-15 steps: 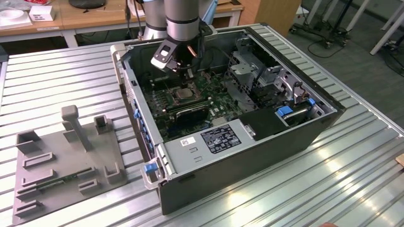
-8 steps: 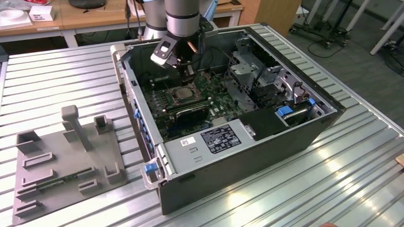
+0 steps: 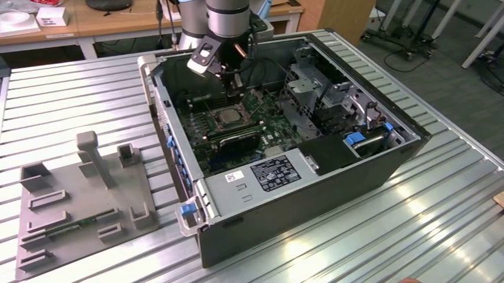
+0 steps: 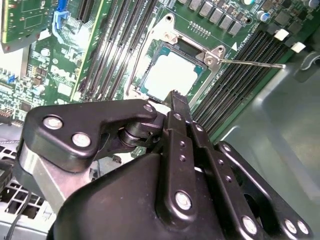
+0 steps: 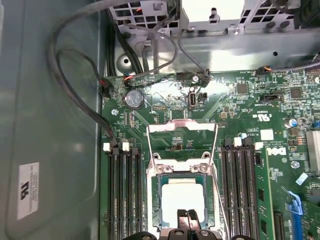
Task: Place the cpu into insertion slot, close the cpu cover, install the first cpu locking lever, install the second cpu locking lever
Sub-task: 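Place the cpu into insertion slot, then close the cpu cover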
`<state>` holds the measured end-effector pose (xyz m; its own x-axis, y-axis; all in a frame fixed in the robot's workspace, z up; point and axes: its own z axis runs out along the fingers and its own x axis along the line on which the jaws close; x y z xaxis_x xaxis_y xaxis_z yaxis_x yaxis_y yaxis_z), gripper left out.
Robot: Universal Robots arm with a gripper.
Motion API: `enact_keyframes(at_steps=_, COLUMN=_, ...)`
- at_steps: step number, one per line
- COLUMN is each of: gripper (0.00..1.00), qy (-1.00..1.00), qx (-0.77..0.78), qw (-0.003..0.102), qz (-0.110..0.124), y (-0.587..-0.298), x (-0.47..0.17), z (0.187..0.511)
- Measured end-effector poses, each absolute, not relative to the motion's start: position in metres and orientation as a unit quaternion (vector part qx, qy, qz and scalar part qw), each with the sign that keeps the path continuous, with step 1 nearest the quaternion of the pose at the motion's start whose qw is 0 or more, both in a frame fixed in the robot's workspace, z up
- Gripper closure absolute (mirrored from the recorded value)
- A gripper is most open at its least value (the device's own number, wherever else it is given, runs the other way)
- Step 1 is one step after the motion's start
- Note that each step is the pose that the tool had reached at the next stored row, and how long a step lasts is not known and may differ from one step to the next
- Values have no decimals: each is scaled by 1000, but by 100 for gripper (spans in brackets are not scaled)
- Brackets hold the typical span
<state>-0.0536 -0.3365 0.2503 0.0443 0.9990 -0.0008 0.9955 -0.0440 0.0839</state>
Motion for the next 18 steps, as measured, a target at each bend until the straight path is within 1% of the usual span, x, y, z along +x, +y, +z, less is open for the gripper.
enact_keyframes(at_steps=7, gripper=90, qy=691, qx=722, qw=31, qz=28, y=-336, x=-54, z=258)
enact_keyframes(at_steps=18, gripper=90, qy=691, qx=722, qw=32, qz=28, y=-336, x=-54, z=261)
